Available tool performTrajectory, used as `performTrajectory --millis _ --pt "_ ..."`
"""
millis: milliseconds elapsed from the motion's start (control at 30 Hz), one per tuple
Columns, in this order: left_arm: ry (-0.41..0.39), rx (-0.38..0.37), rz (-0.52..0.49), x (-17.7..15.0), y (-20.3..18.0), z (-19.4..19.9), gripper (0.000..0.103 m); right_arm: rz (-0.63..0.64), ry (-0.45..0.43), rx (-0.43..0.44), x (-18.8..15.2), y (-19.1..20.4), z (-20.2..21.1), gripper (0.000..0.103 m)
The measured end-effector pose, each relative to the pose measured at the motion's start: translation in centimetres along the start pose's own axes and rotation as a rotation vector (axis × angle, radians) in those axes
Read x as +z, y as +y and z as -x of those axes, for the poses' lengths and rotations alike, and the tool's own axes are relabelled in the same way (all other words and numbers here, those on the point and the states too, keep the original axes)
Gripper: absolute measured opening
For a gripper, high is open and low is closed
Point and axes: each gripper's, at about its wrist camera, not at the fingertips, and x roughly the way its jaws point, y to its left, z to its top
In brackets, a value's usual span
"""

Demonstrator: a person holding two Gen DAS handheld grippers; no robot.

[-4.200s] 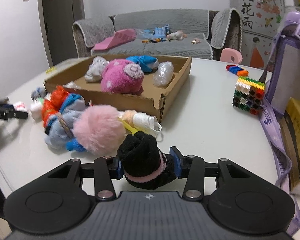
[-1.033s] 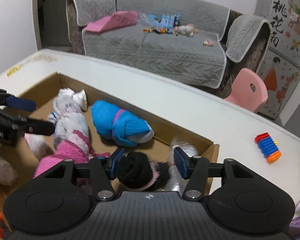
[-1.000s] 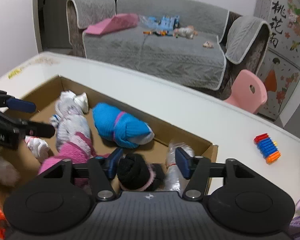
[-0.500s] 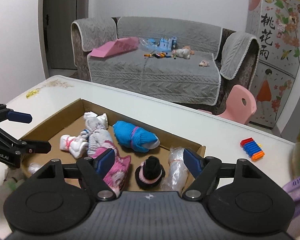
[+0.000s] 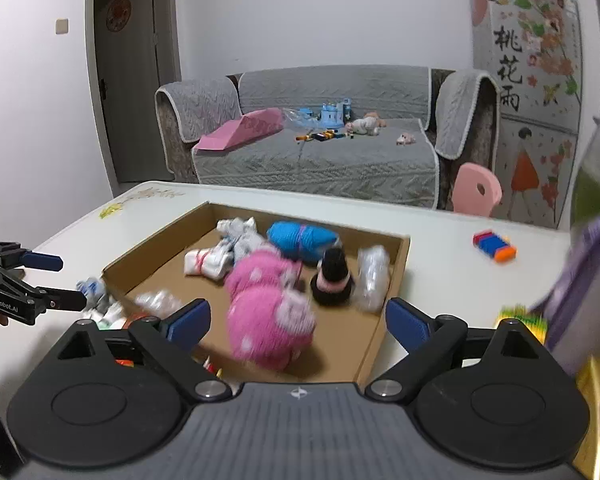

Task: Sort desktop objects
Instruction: 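Open both tools in the box and move them back over the pile, then grasp white sock roll with red string with left tool while right tool grasps pink pompom hat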

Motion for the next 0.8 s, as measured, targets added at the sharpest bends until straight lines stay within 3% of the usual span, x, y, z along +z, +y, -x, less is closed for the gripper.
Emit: performTrajectory --millis 167,433,600,700,800 --pt "0.007 0.003 -0.03 -2.4 0.1 0.7 0.103 0.003 -0.001 0.013 -2.9 0.8 0.4 0.094" --pt "0.027 0.005 -0.015 -3.7 0.6 -0.5 0.103 0.052 0.032 0.032 -5.7 2.3 -2.5 0.092" --pt "0.028 0.019 0.004 -3.6 0.9 -1.0 0.103 0.011 0.071 0.034 -6.2 1.7 -3.4 0.079" --pt "0.039 0.022 0.02 -3.8 1.4 -1.3 0.103 -0.003 0.082 0.033 -6.5 1.6 -2.6 0.055" --pt "0.05 0.027 0.024 -4.2 1.7 -1.3 0.103 0.027 0.112 0.0 -7.1 1.4 -1.1 0.054"
